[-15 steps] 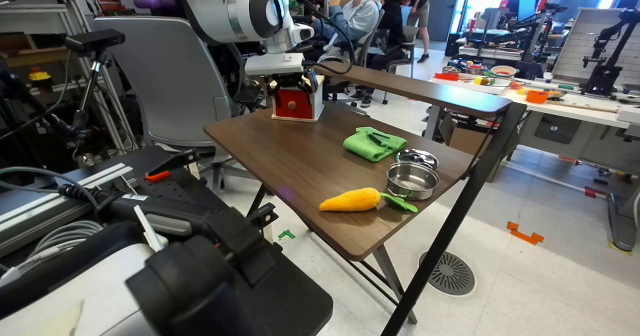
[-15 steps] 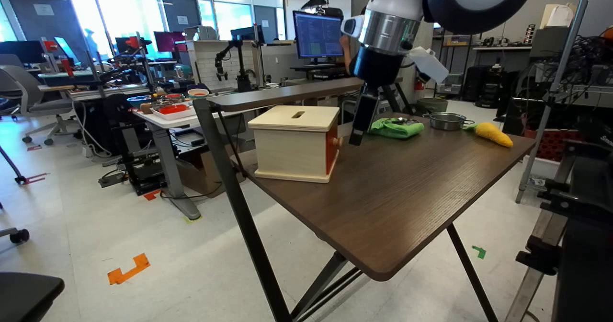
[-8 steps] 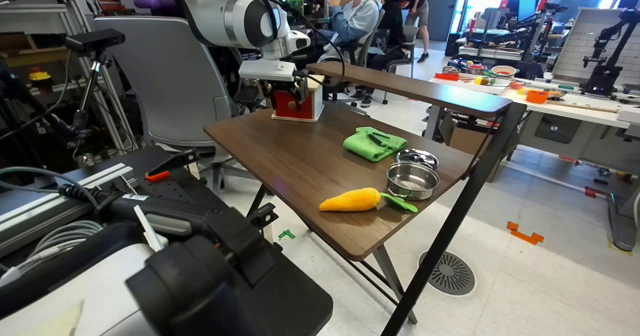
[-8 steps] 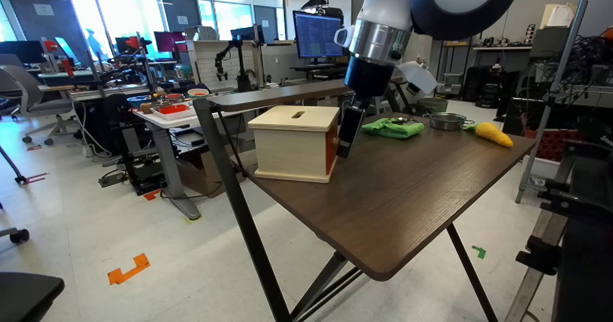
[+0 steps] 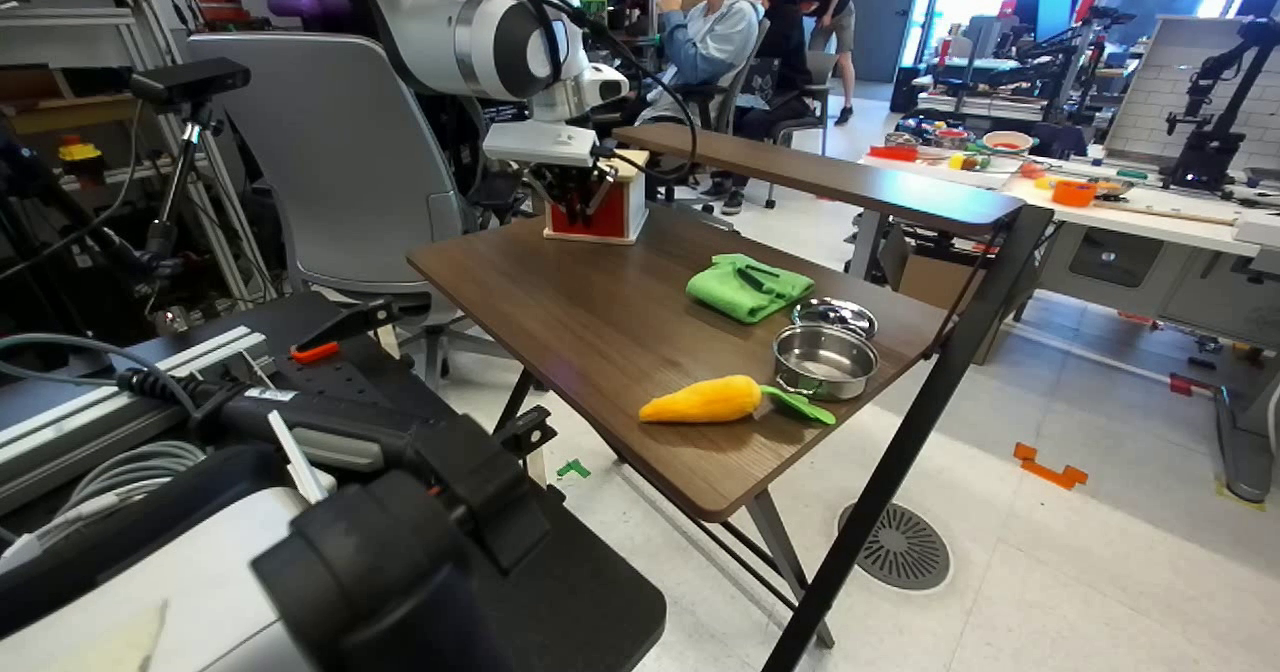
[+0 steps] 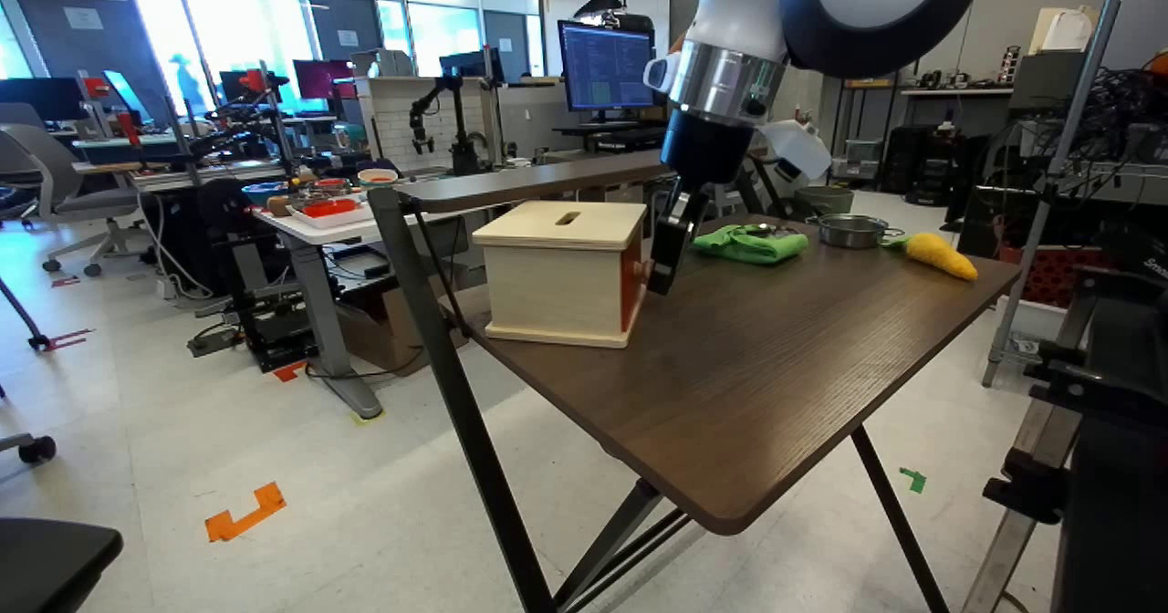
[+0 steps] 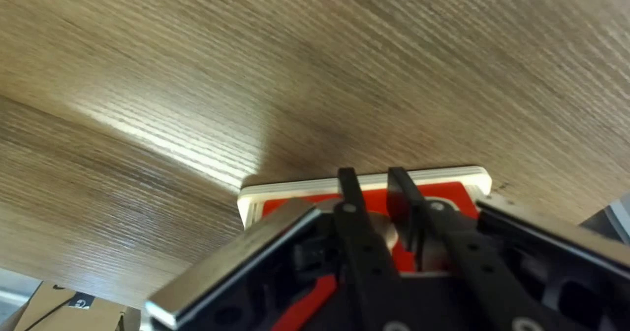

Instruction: Open the drawer then put the carrot plushie in the drawer

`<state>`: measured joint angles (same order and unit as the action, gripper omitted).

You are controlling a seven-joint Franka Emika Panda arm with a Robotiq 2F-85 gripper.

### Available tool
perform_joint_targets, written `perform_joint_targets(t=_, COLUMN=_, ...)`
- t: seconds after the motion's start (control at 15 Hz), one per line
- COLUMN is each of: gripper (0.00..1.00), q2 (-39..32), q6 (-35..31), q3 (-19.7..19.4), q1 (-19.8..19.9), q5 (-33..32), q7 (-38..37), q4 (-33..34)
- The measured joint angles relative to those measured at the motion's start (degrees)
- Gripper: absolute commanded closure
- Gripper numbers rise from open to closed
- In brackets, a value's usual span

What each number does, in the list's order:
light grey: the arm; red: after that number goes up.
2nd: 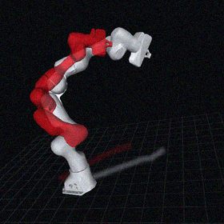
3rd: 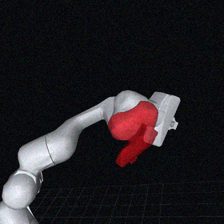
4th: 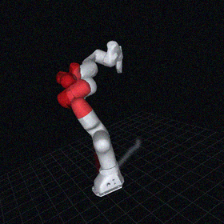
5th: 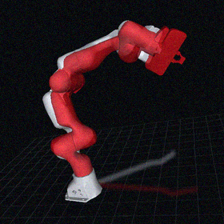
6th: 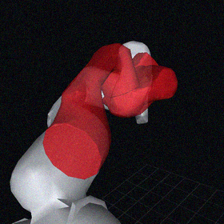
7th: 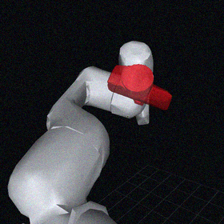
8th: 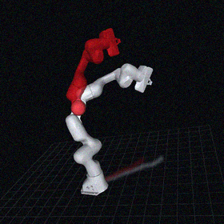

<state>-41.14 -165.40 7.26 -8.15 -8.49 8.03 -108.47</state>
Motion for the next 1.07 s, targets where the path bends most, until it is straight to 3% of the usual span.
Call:
perform_joint_targets(t=0.33, gripper=1.00, q2=0.0, q6=0.0, q3=0.4, q1=0.4, q5=0.0, q7=0.0, q4=0.0)
perform_joint_targets(t=0.4, gripper=0.96, q2=0.0, q6=0.0, q3=0.4, q1=0.5, q5=0.0, q7=0.0, q4=0.0)
perform_joint_targets(t=0.47, gripper=0.73, q2=0.0, q6=0.0, q3=0.4, q1=0.5, q5=0.0, q7=0.0, q4=0.0)
perform_joint_targets(t=0.6, gripper=0.69, q2=0.0, q6=0.0, q3=0.4, q1=0.6, q5=0.0, q7=0.1, q4=0.0)
perform_joint_targets(t=1.07, gripper=0.19, q2=0.1, q6=-5.6, q3=0.3, q1=0.1, q5=-0.6, q7=0.4, q4=-1.8)
